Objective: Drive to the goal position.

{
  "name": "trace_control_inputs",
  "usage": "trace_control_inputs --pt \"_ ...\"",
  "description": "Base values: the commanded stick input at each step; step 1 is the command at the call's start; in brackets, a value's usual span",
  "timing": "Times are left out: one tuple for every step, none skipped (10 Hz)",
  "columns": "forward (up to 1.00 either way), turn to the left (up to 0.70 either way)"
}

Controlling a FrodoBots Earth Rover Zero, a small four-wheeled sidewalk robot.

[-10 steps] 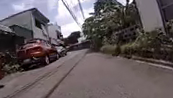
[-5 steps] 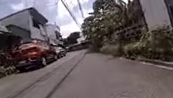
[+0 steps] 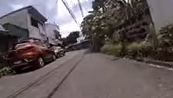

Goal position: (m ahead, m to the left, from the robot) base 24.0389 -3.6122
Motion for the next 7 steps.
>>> trace_control_inputs --pt "0.70 0.00" --pt "0.70 0.00" --pt "0.70 0.00" --pt "0.70 0.00" --pt "0.70 0.00" --pt "0.70 0.00" --pt "0.70 0.00"
